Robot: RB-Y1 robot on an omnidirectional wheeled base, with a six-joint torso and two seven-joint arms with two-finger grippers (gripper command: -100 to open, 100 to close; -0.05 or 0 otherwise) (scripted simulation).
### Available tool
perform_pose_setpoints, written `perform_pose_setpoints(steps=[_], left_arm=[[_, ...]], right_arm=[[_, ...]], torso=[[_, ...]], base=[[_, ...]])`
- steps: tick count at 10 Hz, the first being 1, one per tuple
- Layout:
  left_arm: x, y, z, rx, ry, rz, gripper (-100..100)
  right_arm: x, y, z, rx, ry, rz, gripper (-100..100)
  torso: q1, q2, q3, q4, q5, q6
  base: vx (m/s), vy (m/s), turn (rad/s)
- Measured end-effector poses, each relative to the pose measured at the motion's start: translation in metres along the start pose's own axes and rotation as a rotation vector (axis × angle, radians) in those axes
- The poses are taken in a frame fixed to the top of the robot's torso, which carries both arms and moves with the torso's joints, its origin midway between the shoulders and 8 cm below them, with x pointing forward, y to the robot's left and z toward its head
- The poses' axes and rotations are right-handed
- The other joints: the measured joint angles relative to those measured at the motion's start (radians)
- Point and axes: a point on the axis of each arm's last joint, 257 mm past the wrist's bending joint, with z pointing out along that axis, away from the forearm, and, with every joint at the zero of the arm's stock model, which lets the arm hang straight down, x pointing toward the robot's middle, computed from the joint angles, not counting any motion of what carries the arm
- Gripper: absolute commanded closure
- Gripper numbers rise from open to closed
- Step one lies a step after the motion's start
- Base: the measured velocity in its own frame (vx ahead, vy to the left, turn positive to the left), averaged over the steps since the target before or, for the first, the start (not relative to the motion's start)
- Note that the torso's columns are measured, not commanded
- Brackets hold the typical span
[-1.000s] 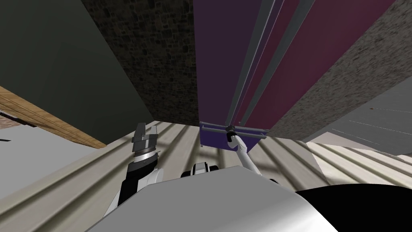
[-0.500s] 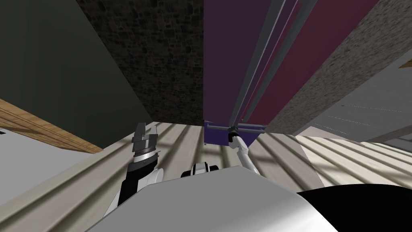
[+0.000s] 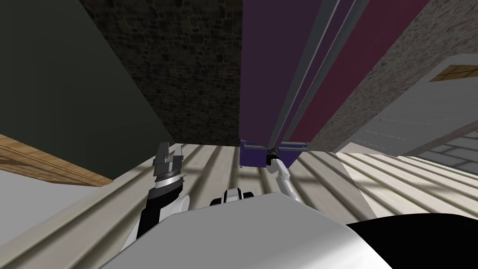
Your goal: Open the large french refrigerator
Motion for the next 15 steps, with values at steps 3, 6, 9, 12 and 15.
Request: perform_pose_setpoints(steps=[3,6,9,12,15], left_arm=[[0.000,0.000,0.000,0.000,0.000,0.000,0],[0.000,0.000,0.000,0.000,0.000,0.000,0],[0.000,0.000,0.000,0.000,0.000,0.000,0],[0.000,0.000,0.000,0.000,0.000,0.000,0],[0.000,0.000,0.000,0.000,0.000,0.000,0]], right_arm=[[0.023,-0.023,-0.005,0.062,0.059,0.009,100],[0.043,-0.043,-0.012,0.122,0.118,0.017,100],[0.060,-0.047,-0.021,0.141,0.161,0.023,100],[0.084,-0.069,-0.031,0.209,0.231,0.030,100],[0.110,-0.093,-0.046,0.278,0.306,0.041,100]], torso=[[-0.002,0.005,0.003,0.002,0.000,-0.001],[-0.001,0.006,0.003,0.003,0.002,0.000],[-0.008,0.004,0.002,0.002,-0.001,0.004],[0.001,0.000,0.000,-0.001,0.001,-0.001],[0.001,0.001,0.000,0.002,0.003,-0.002]], base=[[0.020,0.306,-0.115],[0.015,0.305,-0.103],[0.048,0.171,-0.044],[0.130,0.284,-0.107],[0.099,0.296,-0.071]])
